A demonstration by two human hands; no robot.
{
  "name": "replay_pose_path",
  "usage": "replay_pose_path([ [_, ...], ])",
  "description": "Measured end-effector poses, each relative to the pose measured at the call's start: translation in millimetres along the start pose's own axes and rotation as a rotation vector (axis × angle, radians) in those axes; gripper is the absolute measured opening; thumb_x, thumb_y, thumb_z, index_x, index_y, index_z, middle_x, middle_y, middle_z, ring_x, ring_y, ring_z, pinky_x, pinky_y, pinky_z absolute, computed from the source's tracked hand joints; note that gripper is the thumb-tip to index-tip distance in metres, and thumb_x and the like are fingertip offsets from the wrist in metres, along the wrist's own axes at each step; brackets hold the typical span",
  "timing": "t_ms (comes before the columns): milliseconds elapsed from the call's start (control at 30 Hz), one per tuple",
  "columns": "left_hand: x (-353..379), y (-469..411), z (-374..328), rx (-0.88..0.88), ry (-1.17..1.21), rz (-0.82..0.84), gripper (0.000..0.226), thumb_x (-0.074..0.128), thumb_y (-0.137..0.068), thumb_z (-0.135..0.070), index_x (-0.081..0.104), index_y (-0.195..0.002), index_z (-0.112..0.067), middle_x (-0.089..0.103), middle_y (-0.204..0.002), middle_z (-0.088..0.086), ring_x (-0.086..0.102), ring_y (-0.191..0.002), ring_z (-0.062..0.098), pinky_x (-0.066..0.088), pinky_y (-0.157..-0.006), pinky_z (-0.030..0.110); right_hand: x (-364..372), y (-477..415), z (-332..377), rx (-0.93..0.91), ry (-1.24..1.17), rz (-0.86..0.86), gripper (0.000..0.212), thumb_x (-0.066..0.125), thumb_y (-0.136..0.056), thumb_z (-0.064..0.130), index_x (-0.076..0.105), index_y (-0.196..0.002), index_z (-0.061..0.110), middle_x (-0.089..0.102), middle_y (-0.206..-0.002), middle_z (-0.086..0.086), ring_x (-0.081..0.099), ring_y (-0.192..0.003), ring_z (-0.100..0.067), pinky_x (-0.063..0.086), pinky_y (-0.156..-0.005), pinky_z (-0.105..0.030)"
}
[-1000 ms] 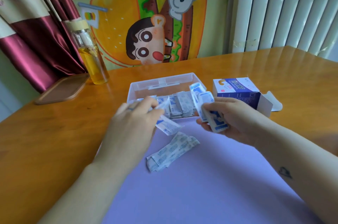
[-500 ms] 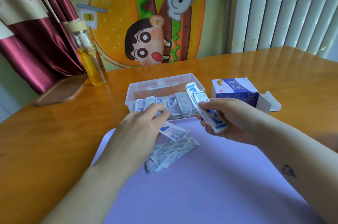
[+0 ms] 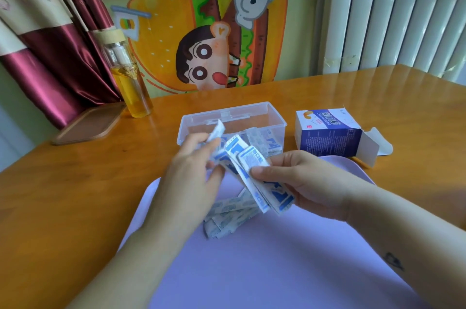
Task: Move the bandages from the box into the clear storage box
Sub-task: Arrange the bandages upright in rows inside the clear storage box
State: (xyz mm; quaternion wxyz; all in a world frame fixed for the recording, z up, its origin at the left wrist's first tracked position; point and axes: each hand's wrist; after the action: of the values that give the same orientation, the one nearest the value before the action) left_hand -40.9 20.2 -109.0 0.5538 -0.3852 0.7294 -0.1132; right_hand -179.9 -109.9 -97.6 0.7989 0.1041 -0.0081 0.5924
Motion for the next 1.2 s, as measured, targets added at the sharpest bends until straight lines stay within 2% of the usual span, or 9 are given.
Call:
replay_pose_path([
  [67,-4.4,-5.2,3.8,-0.201,0.215,-0.066,0.031,0.062,-0.089,-0.018,0.064,-0.12,-0.013,0.053,-0.11,-0.013,0.053,-0.091,-0.008,0.037,-0.087,0.002,-2.7,-2.4,0.0,-0.083,0.021,-0.082,0.028,0.065,-0.072,0.024,0.07,-0.087,0.001,0.07,-0.094,-0.019,0.065,-0.087,-0.027,0.054,-0.08,-0.031],
  [100,-7.3,-8.2,3.4,-0.323,0.371,-0.033,0.03,0.06,-0.09,-0.026,0.067,-0.116,-0.014,0.059,-0.108,-0.012,0.059,-0.093,-0.001,0.044,-0.093,0.014,-3.9,-3.3,-0.6,-0.114,0.035,-0.112,0.032,0.066,-0.07,0.028,0.071,-0.088,0.002,0.07,-0.097,-0.02,0.066,-0.09,-0.03,0.053,-0.087,-0.038],
  [200,-10.0,-6.9,-7.7,-0.571,1.047,0.255,0.044,0.051,-0.081,-0.049,0.07,-0.103,-0.017,0.072,-0.105,-0.002,0.069,-0.093,0.013,0.056,-0.084,0.03,-4.0,-6.5,-4.7,-0.152,0.073,-0.136,0.037,0.069,-0.072,0.034,0.073,-0.092,0.002,0.07,-0.102,-0.022,0.063,-0.102,-0.039,0.044,-0.099,-0.053],
  [267,-7.6,-4.2,-18.1,-0.554,1.194,0.408,0.047,0.052,-0.08,-0.048,0.07,-0.104,-0.012,0.071,-0.108,0.009,0.068,-0.099,0.02,0.056,-0.083,0.031,-1.9,-8.4,-8.8,-0.143,0.087,-0.096,0.035,0.069,-0.077,0.034,0.073,-0.093,0.004,0.071,-0.102,-0.019,0.064,-0.102,-0.037,0.044,-0.1,-0.053],
  [500,5.2,4.0,-27.7,-0.641,1.331,0.464,0.028,0.05,-0.087,-0.019,0.063,-0.107,-0.007,0.071,-0.103,0.016,0.07,-0.094,0.029,0.059,-0.076,0.039,1.1,-10.2,-10.6,-0.029,-0.044,-0.009,0.033,0.049,-0.091,0.028,0.065,-0.111,0.006,0.07,-0.111,-0.009,0.065,-0.107,-0.024,0.048,-0.099,-0.041],
  [667,8.1,3.2,-25.8,-0.663,1.237,0.369,0.023,0.05,-0.092,-0.019,0.064,-0.109,-0.013,0.073,-0.101,0.01,0.07,-0.092,0.025,0.058,-0.078,0.041,1.2,-13.1,-13.8,-0.064,0.055,-0.159,0.024,0.061,-0.085,0.022,0.07,-0.098,0.004,0.073,-0.1,-0.011,0.069,-0.096,-0.026,0.051,-0.094,-0.047],
  [833,9.6,3.9,-23.1,-0.671,1.223,0.307,0.017,0.056,-0.088,-0.013,0.066,-0.102,-0.016,0.074,-0.093,0.008,0.072,-0.084,0.024,0.06,-0.066,0.034,-0.7,-12.9,-13.2,-0.087,0.097,-0.245,0.01,0.071,-0.078,0.014,0.067,-0.082,0.006,0.073,-0.093,-0.016,0.07,-0.089,-0.03,0.054,-0.086,-0.045],
  [1000,9.4,4.9,-25.1,-0.624,1.21,0.34,0.02,0.059,-0.085,-0.014,0.065,-0.104,-0.016,0.074,-0.096,0.005,0.072,-0.088,0.021,0.059,-0.072,0.032,-0.6,-15.7,-15.1,-0.032,0.051,-0.223,0.024,0.064,-0.086,0.011,0.063,-0.102,-0.007,0.071,-0.1,-0.019,0.068,-0.095,-0.033,0.052,-0.091,-0.049],
  [1200,10.5,4.9,-25.5,-0.668,1.189,0.412,0.022,0.055,-0.09,-0.012,0.062,-0.111,-0.014,0.074,-0.099,0.006,0.071,-0.09,0.022,0.059,-0.075,0.034,-1.0,-17.1,-12.7,-0.022,0.065,-0.296,0.023,0.065,-0.086,0.016,0.062,-0.102,0.0,0.073,-0.097,-0.013,0.071,-0.088,-0.027,0.054,-0.087,-0.048],
])
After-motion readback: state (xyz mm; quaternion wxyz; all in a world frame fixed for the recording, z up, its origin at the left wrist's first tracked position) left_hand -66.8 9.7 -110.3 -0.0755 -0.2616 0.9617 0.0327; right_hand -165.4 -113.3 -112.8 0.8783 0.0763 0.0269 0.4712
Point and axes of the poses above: each hand's wrist, its own y-axis away from the middle knuckle, its own x-axis out of the palm, z = x × y
